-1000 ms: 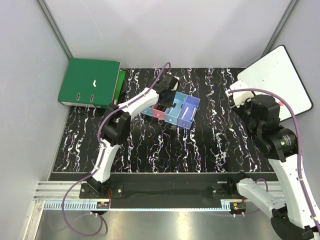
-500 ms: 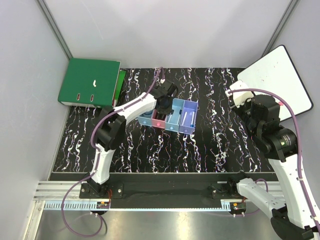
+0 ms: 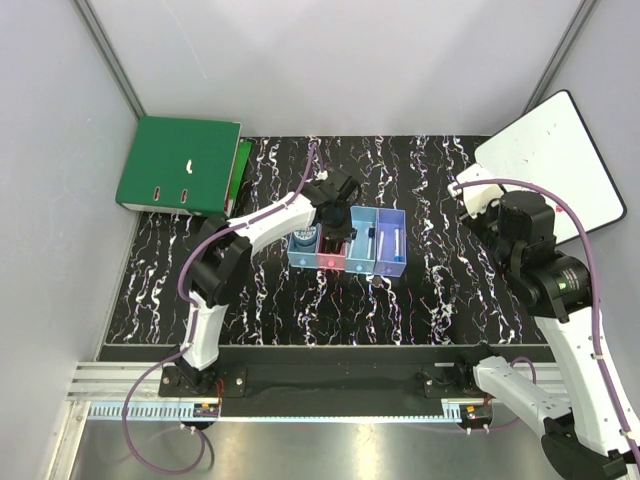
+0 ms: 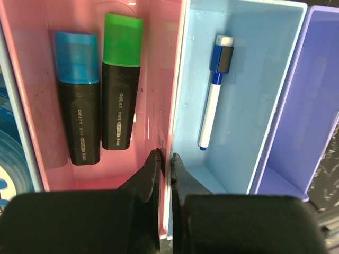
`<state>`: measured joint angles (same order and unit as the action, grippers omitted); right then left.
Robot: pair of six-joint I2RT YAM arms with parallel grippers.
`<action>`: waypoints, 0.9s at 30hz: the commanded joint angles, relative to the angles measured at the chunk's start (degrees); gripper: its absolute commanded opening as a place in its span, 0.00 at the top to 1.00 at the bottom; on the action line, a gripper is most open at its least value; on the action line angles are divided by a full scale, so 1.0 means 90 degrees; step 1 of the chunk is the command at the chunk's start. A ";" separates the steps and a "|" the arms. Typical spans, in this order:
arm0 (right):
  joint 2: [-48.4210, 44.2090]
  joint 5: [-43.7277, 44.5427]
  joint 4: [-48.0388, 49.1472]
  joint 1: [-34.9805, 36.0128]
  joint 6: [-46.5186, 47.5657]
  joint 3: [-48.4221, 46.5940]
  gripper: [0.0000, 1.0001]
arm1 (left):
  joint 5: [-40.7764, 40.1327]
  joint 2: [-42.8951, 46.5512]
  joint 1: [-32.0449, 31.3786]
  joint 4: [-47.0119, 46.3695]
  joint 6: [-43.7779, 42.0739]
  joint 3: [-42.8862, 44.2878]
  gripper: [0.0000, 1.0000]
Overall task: Sort the stationery into containers
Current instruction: Move the storage box to the center of the board.
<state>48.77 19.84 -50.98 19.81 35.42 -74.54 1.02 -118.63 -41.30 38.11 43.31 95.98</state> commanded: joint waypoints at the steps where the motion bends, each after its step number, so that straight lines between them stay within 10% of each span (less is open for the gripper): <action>1: -0.0038 -0.0065 0.0001 -0.0024 -0.0127 0.0021 0.56 | 0.0679 0.0056 -0.0118 0.0209 0.0900 -0.0187 1.00; 27: -0.0156 -0.0085 0.0059 -0.0024 -0.0195 0.0099 0.56 | -0.0103 0.0593 0.0184 0.0160 0.0823 -0.0743 1.00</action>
<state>48.27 19.79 -51.77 19.81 34.20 -73.56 -0.08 -113.95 -40.51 37.19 48.56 89.38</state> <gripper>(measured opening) 0.446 0.046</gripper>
